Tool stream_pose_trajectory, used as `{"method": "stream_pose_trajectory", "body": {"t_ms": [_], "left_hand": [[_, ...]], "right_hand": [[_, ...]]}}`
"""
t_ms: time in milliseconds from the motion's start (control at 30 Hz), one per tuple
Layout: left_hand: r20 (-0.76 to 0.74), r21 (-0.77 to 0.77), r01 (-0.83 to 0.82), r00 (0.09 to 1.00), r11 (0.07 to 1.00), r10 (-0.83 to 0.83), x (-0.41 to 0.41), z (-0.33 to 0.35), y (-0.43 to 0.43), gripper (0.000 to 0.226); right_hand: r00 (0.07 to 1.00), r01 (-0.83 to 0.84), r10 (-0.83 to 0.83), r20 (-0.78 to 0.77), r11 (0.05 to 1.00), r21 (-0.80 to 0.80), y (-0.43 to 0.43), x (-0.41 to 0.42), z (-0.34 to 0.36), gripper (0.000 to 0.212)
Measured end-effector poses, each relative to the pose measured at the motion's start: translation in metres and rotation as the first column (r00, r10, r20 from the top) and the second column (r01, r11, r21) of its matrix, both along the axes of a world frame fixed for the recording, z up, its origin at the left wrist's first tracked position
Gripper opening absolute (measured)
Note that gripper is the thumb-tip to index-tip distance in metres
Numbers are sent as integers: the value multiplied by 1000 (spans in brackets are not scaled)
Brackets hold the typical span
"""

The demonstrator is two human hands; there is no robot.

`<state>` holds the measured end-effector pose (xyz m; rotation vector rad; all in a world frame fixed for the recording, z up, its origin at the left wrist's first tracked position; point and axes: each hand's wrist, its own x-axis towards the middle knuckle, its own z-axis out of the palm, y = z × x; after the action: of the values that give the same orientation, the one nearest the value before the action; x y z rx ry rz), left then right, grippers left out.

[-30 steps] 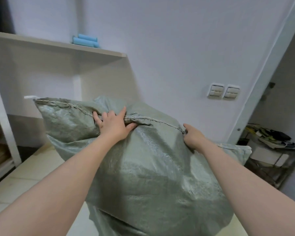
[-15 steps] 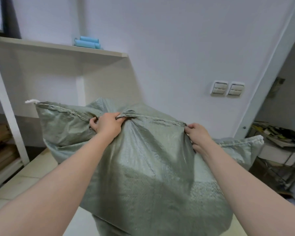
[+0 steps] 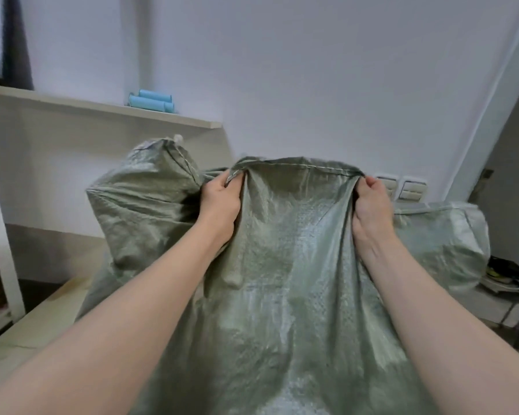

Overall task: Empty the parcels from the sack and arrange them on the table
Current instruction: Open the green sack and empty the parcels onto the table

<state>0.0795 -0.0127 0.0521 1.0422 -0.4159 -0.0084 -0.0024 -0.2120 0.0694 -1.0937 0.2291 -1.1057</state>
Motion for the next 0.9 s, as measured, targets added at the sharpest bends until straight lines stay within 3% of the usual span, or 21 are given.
{"method": "stream_pose_trajectory", "body": {"t_ms": [67, 133, 233, 333, 400, 600, 700, 800, 900], "left_hand": [[47, -78, 43, 998, 996, -39, 12, 8, 1, 17], [72, -41, 32, 997, 999, -29, 26, 0, 3, 20], [82, 289, -167, 985, 943, 149, 60, -45, 10, 22], [218, 694, -342, 938, 634, 268, 86, -87, 28, 23], [307, 812, -392, 917, 432, 254, 91, -92, 40, 21], [415, 824, -502, 850, 262, 325, 86, -65, 50, 43], [461, 794, -545, 828, 268, 317, 60, -41, 35, 59], [533, 762, -557, 829, 330, 169, 23, -20, 4, 57], [621, 767, -599, 783, 231, -28, -14, -11, -33, 61]], "right_hand": [[996, -48, 49, 75, 999, -13, 3, 3, 8, 18], [994, -91, 93, 55, 995, -52, 5, 12, 3, 16], [961, -104, 33, -275, 964, -246, 6, 35, -27, 14], [794, -189, -116, -596, 886, -424, 11, 53, -72, 7], [738, -209, -154, -658, 874, -439, 13, 57, -89, 7], [632, -288, -344, -695, 728, -622, 25, 52, -78, 33], [613, -305, -383, -691, 692, -654, 33, 42, -73, 38], [652, -277, -345, -675, 720, -636, 36, 22, -69, 41], [623, -275, -427, -656, 665, -694, 21, -6, -66, 47]]}}
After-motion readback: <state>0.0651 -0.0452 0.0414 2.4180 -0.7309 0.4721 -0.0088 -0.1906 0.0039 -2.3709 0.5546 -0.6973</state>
